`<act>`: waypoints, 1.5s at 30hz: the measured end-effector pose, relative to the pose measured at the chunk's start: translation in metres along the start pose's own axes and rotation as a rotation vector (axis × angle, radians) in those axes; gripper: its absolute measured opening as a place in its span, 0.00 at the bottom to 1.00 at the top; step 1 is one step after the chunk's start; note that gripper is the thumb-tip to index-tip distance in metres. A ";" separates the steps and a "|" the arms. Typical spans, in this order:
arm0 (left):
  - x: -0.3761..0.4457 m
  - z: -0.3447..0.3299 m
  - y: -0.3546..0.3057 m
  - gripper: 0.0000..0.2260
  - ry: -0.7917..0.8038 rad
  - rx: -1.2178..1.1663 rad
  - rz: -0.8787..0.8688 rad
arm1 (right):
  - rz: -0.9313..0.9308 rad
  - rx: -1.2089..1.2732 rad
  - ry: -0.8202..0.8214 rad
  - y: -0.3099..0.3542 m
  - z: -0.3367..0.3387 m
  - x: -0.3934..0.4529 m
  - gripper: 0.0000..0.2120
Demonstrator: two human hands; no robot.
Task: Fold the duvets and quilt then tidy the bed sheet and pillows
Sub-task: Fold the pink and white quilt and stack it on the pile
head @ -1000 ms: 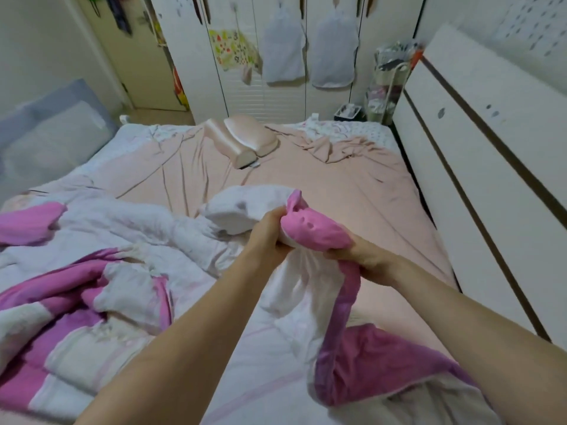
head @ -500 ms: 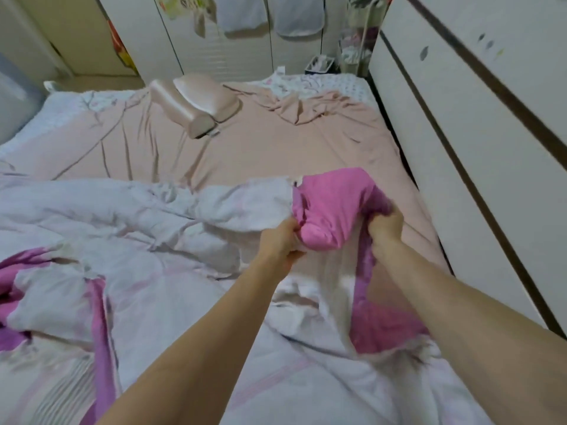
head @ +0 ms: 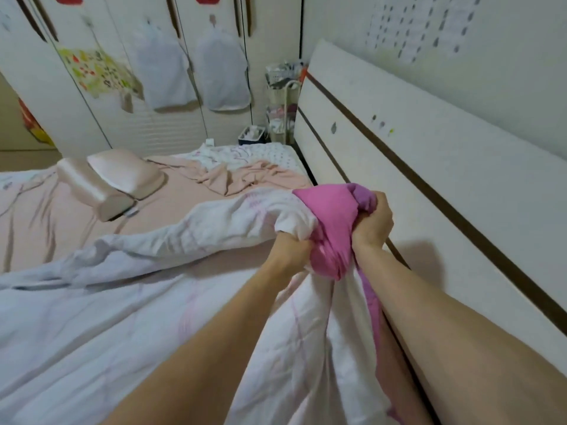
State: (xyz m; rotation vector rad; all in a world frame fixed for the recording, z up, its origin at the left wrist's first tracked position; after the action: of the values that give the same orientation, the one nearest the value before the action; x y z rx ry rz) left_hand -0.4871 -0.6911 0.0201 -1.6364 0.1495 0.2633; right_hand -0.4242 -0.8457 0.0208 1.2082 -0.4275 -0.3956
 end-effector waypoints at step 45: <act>-0.496 0.226 0.340 0.53 -0.685 0.519 0.700 | 0.693 -1.071 1.231 -0.218 0.174 -0.632 0.44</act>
State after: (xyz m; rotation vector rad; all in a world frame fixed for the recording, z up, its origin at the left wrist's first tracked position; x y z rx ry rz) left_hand -1.0694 -0.5256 -0.1940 -0.8616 0.2367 1.1942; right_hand -1.0680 -0.7310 -0.2010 0.0528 0.4369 0.6777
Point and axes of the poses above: each hand's wrist, its own x-axis towards the middle knuckle, its own z-axis out of the back of the hand, y = z × x, the point moved 4 cm from there along x, towards the middle knuckle, and after that the axes turned 6 degrees about -x, right-handed, at the moved point
